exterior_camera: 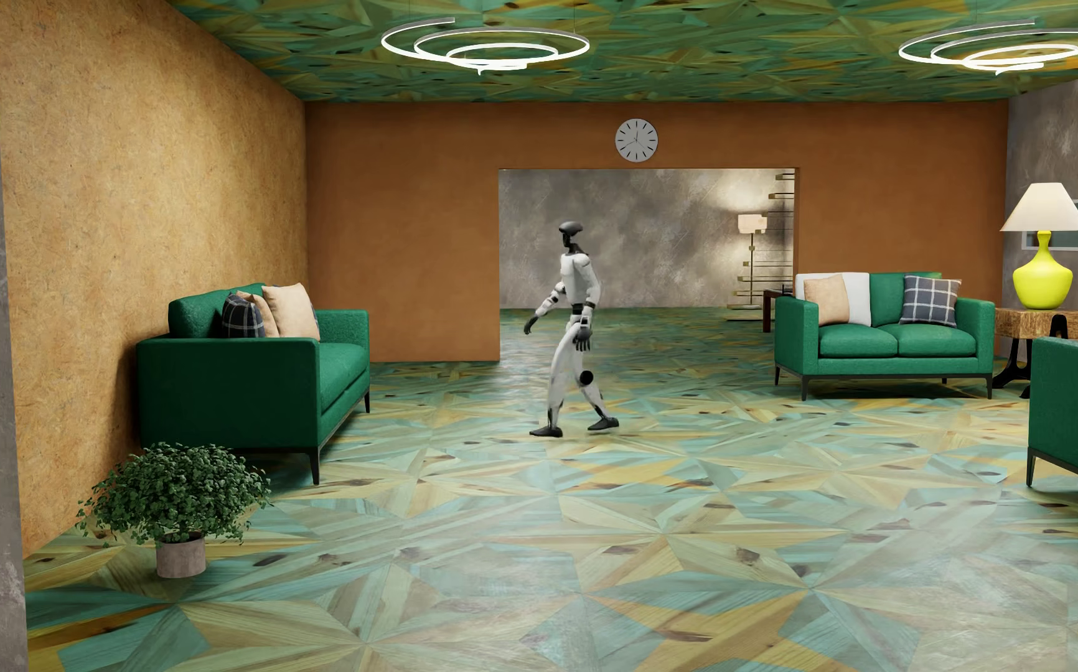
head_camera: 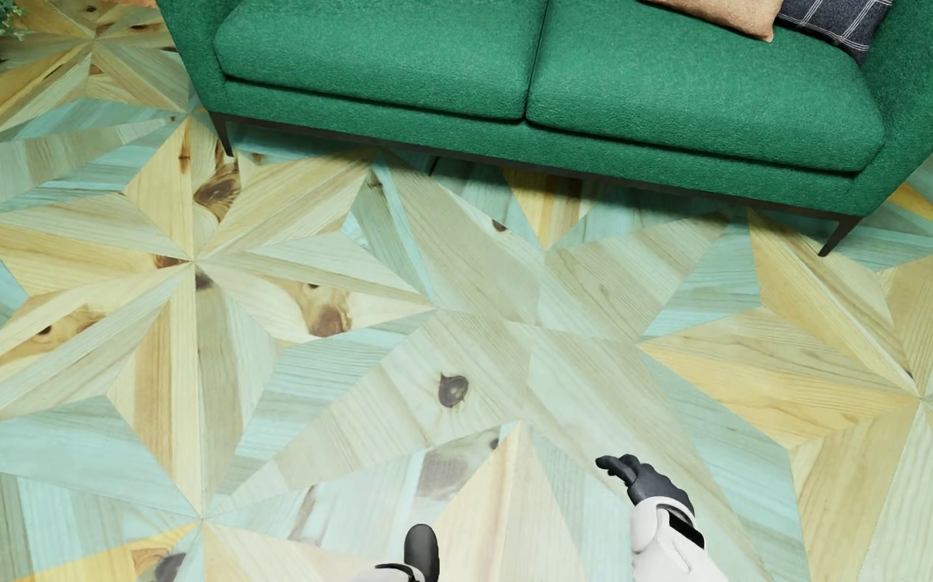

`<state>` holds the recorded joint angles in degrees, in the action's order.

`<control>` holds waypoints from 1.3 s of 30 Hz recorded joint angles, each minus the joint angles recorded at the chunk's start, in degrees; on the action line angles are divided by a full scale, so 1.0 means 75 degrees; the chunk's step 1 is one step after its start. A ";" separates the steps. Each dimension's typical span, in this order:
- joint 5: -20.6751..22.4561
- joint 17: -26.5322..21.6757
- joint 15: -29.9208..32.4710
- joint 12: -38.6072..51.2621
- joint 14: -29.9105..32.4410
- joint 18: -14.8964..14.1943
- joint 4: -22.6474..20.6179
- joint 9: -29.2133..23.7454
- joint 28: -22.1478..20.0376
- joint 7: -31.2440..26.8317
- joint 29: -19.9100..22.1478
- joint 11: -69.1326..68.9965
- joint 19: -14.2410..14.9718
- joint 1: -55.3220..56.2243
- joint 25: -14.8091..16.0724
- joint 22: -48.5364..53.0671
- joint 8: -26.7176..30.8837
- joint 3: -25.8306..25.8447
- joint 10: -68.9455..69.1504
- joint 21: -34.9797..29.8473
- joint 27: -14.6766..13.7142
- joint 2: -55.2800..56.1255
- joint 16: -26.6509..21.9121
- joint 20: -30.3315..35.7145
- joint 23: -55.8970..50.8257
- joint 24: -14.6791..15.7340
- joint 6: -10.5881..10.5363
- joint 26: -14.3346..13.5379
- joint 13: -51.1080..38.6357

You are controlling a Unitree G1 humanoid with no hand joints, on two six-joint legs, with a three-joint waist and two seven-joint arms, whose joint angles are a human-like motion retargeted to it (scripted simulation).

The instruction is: Walk to the sofa

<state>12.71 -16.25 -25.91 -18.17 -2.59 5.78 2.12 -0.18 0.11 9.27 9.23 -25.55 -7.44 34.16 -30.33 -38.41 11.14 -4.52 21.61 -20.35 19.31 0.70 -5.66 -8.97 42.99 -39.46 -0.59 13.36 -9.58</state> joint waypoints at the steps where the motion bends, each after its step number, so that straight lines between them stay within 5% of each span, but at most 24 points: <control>1: -0.0056 -0.0062 0.0163 0.0078 -0.0448 0.0269 0.0109 -0.0022 -0.0275 0.0170 0.0004 -0.0365 0.0044 -0.0056 0.0191 0.0041 0.0179 -0.0007 0.0571 0.0097 0.0174 -0.0134 0.0050 -0.0223 0.0296 0.0110 0.0019 0.0086 0.0314; 3: -0.0065 0.0003 0.1493 0.0315 -0.1299 0.0123 0.0386 -0.0097 -0.0945 0.0515 0.0101 -0.1709 0.0540 -0.0490 0.0623 -0.0002 0.0285 -0.0033 0.1324 0.0357 0.0767 0.0013 0.0297 -0.0829 0.1207 0.0544 0.0072 0.0213 0.1037; 4: -0.0057 0.0002 0.2376 0.0459 -0.1568 0.0092 0.0510 -0.0111 -0.1152 0.0827 -0.0071 -0.2668 0.2304 -0.0825 0.0634 -0.0049 0.0495 -0.0039 0.1313 0.0247 0.1037 0.0404 0.0442 -0.1004 0.1768 0.0801 0.0070 0.0252 0.1252; 5: -0.0013 -0.0135 0.3116 0.0555 -0.1776 0.0054 0.0636 -0.0124 -0.1104 0.1256 -0.0717 -0.3957 0.2860 -0.1233 0.0321 -0.0179 0.0112 -0.0118 0.1171 -0.0300 0.1108 0.1037 0.0443 -0.0910 0.2281 0.0840 0.0067 0.0104 0.1421; 7: -0.0648 -0.0347 0.3178 0.0985 -0.2125 -0.0046 0.0693 -0.0176 -0.0803 0.1918 -0.2151 -0.6167 0.2894 -0.2029 -0.0409 -0.0476 -0.0395 -0.0174 0.0898 -0.1521 0.0818 0.2531 0.0173 -0.0281 0.2486 0.0484 0.0132 -0.0223 0.1897; 8: -0.1323 -0.0455 0.2982 0.1295 -0.2260 -0.0106 0.0620 -0.0206 -0.0637 0.2101 -0.2313 -0.6794 0.2951 -0.2411 -0.0346 -0.0670 -0.0709 -0.0088 0.0732 -0.1483 0.0604 0.3232 -0.0018 0.0056 0.2215 0.0193 0.0192 -0.0269 0.2293; 10: -0.2348 -0.0151 0.2817 0.2064 -0.2498 -0.0271 0.0338 -0.0240 -0.0321 0.2202 -0.1606 -0.6949 0.1693 -0.3060 0.0409 -0.1061 -0.1557 0.0259 0.0397 -0.0409 0.0555 0.4356 -0.0255 0.0712 0.1481 -0.0288 0.0326 -0.0089 0.3188; 11: -0.2542 0.0119 0.2686 0.2448 -0.2641 -0.0348 0.0220 -0.0238 -0.0221 0.2146 -0.1129 -0.6440 0.1359 -0.3284 0.0769 -0.1177 -0.1968 0.0474 0.0335 0.0142 0.0396 0.4710 -0.0322 0.0983 0.1111 -0.0479 0.0374 -0.0033 0.3649; 13: -0.2555 0.0715 0.2647 0.3161 -0.3015 -0.0450 -0.0014 -0.0198 -0.0161 0.1890 -0.0597 -0.4432 0.1295 -0.3575 0.1046 -0.1222 -0.2691 0.0856 0.0418 0.0886 0.0252 0.5061 -0.0273 0.1377 0.0533 -0.0607 0.0432 -0.0085 0.4442; 16: -0.2118 0.1605 0.3280 0.3796 -0.3496 -0.0762 -0.0349 0.0002 -0.0355 0.1477 -0.0771 0.0415 0.1797 -0.4104 0.0658 -0.0871 -0.3267 0.1204 0.0174 0.1281 0.0399 0.4645 0.0029 0.1751 0.0237 -0.0405 0.0474 -0.0427 0.4945; 17: -0.2087 0.1830 0.3890 0.3826 -0.3543 -0.0909 -0.0382 0.0074 -0.0410 0.1320 -0.1106 0.1047 0.0376 -0.4327 0.0501 -0.0672 -0.3577 0.1254 0.0080 0.1202 0.0479 0.4332 0.0098 0.1881 0.0355 -0.0292 0.0470 -0.0589 0.4912; 18: -0.2074 0.1999 0.3851 0.3803 -0.3482 -0.1119 -0.0274 0.0100 -0.0453 0.1073 -0.1515 0.0943 -0.0443 -0.4429 0.0305 -0.0466 -0.3754 0.1280 0.0340 0.0986 0.0518 0.4188 0.0119 0.2038 0.0587 -0.0207 0.0441 -0.0751 0.4747; 19: -0.2044 0.2037 0.3494 0.3630 -0.3194 -0.1297 -0.0046 0.0086 -0.0585 0.0896 -0.1930 0.0678 -0.0365 -0.4275 0.0018 -0.0252 -0.3815 0.1300 0.1120 0.0666 0.0535 0.4070 0.0169 0.2031 0.0919 -0.0047 0.0365 -0.0892 0.4403; 21: -0.2055 0.1861 0.2710 0.2967 -0.1305 -0.1843 0.0405 0.0004 -0.0716 0.0402 -0.2470 -0.0169 -0.0169 -0.3423 -0.0671 -0.0147 -0.3807 0.1241 0.3595 0.0055 0.0772 0.3847 0.0402 0.1855 0.1413 0.0288 0.0216 -0.0859 0.3592; 22: -0.2094 0.1726 0.2407 0.2844 -0.0496 -0.1753 0.0489 -0.0024 -0.0296 -0.0094 -0.2534 -0.0299 -0.0151 -0.2749 -0.0973 -0.0273 -0.3974 0.1142 0.4967 -0.0142 0.0723 0.3602 0.0337 0.2028 0.1310 0.0165 0.0175 -0.0747 0.3261; 24: -0.1957 0.1442 0.1883 0.2737 -0.0278 -0.1561 0.0880 -0.0088 0.0439 -0.0701 -0.1858 -0.0421 -0.0043 -0.1527 -0.1146 -0.0508 -0.4182 0.0904 0.7059 -0.0031 0.0478 0.3011 -0.0016 0.2147 0.0862 -0.0286 0.0040 -0.0532 0.2620; 25: -0.1839 0.1286 0.1640 0.2527 -0.0438 -0.1342 0.1149 -0.0114 0.0171 -0.0749 -0.1211 -0.0502 0.0033 -0.1042 -0.1031 -0.0611 -0.4150 0.0782 0.7507 0.0165 0.0358 0.2721 -0.0049 0.1766 0.0782 -0.0271 -0.0048 -0.0403 0.2206; 26: -0.1728 0.1090 0.1458 0.2233 -0.0441 -0.1239 0.1316 -0.0129 -0.0269 -0.0732 -0.0712 -0.0482 0.0102 -0.0641 -0.0952 -0.0682 -0.4054 0.0662 0.7481 0.0262 0.0361 0.2414 0.0029 0.1205 0.0829 -0.0059 -0.0116 -0.0217 0.1707; 28: -0.1510 0.0621 0.1157 0.1630 -0.0899 -0.1525 0.1435 -0.0131 -0.0832 -0.0596 -0.0599 -0.0306 0.0226 -0.0084 -0.1016 -0.0716 -0.3810 0.0466 0.6291 0.0171 0.0429 0.1837 0.0112 0.0266 0.1012 0.0528 -0.0198 0.0030 0.0554; 30: -0.1309 0.0270 0.0840 0.1050 -0.0931 -0.1271 0.1632 -0.0084 -0.0634 0.0005 -0.0696 -0.0130 0.0429 -0.0056 -0.1077 -0.0807 -0.3447 0.0309 0.3797 0.0061 0.0267 0.1370 -0.0193 0.0099 0.0746 0.0516 -0.0269 0.0110 -0.0418; 33: -0.1131 0.0060 0.0473 0.0142 0.0250 -0.1154 0.1454 0.0055 -0.0478 0.0560 -0.0279 0.0189 0.0629 -0.0654 -0.0831 -0.0926 -0.2779 0.0192 -0.0381 -0.0006 -0.0307 0.0833 -0.0305 -0.0228 -0.0016 0.0513 -0.0318 0.0321 -0.1313; 35: -0.1314 0.0031 0.0230 -0.0259 0.0051 -0.0511 0.1483 0.0060 -0.0418 0.0961 -0.0105 -0.0228 0.0813 -0.0918 -0.0694 -0.1251 -0.2446 0.0204 -0.0146 -0.0061 -0.0512 0.0733 -0.0068 -0.0266 -0.0475 0.0463 -0.0281 0.0465 -0.1469; 37: -0.1669 0.0350 0.0573 -0.0226 -0.0503 -0.0609 0.1432 -0.0027 -0.0004 0.1117 0.0242 -0.1341 0.0943 -0.1046 -0.0362 -0.1654 -0.2455 0.0206 0.0450 0.0398 -0.0555 0.0979 0.0003 0.0046 -0.1030 0.0075 -0.0102 0.0703 -0.0892; 39: -0.1977 0.0644 0.1749 -0.0099 -0.0882 -0.0565 0.1293 -0.0115 0.0487 0.1429 0.0223 -0.2960 0.1301 -0.1317 -0.0312 -0.1531 -0.2061 0.0227 0.0567 0.0362 -0.0616 0.1771 0.0160 0.0242 -0.1261 -0.0186 0.0060 0.0621 -0.0182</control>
<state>-2.12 -11.42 -12.79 -18.91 -9.20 1.55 11.81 -1.05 3.76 19.99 10.91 -47.75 2.31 24.29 -32.66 -49.90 -4.31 -2.82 25.86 -17.63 14.69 13.99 -4.46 -7.15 33.53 -40.86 -0.14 18.02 -10.94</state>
